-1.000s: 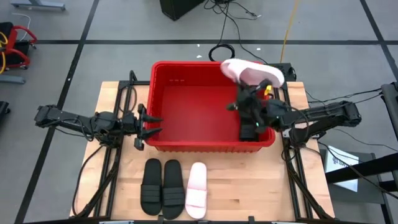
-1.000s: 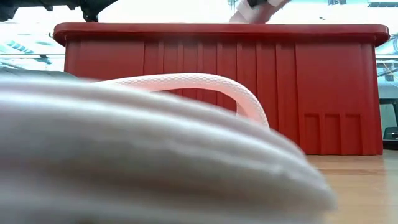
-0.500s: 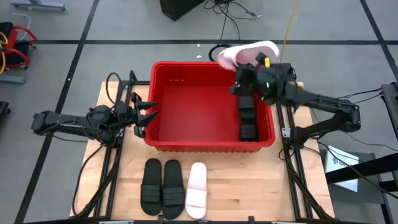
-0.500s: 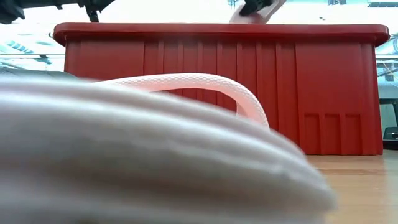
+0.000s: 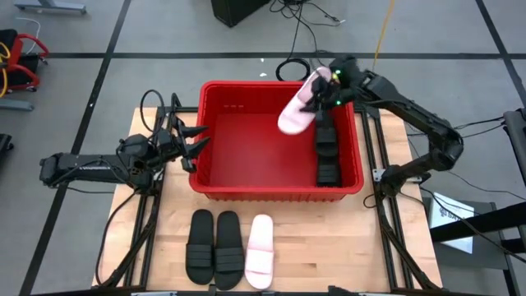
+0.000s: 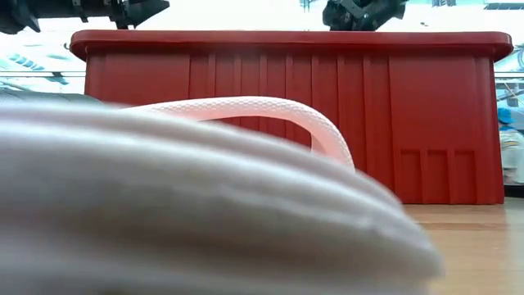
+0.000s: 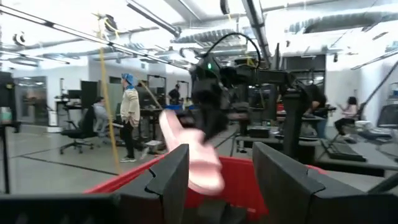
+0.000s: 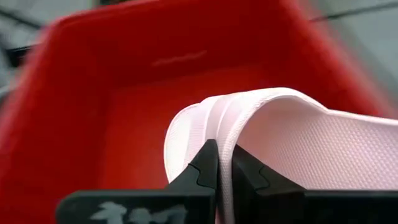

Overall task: Pick and place slides into bin
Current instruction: Put the right white slide into the red bin

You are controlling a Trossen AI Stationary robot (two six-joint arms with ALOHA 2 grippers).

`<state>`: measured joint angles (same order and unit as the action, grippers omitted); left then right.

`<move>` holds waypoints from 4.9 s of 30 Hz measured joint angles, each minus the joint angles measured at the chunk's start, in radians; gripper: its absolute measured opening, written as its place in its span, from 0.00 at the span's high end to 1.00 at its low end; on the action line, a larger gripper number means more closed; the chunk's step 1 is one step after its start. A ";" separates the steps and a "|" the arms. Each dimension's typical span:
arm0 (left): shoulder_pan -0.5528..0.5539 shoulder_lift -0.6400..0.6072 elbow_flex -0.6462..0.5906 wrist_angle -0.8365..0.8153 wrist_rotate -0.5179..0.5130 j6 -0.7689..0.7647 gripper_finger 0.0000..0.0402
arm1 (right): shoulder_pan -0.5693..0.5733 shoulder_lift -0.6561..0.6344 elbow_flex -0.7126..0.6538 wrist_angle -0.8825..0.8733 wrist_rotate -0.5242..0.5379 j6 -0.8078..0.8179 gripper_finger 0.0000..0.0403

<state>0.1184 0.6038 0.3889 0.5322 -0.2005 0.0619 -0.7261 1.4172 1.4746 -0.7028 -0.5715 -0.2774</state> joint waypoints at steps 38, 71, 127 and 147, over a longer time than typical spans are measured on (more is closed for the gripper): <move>0.224 0.000 0.047 -0.044 0.174 0.019 0.54 | 0.068 0.467 0.000 -0.371 -0.400 -0.419 0.99; 0.224 0.000 0.047 -0.059 0.165 0.021 0.54 | 0.119 0.533 -0.210 -0.274 -0.383 -0.285 0.99; 0.223 0.001 0.047 -0.065 0.146 0.028 0.54 | 0.034 0.389 -0.235 -0.026 -0.136 -0.200 0.66; 0.223 0.001 0.047 -0.066 0.146 0.034 0.54 | 0.038 0.192 -0.234 0.411 0.074 0.071 0.69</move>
<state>0.3417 0.6044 0.4362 0.4664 -0.0544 0.0963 -0.6880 1.6088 1.2404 -0.2919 -0.4974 -0.2066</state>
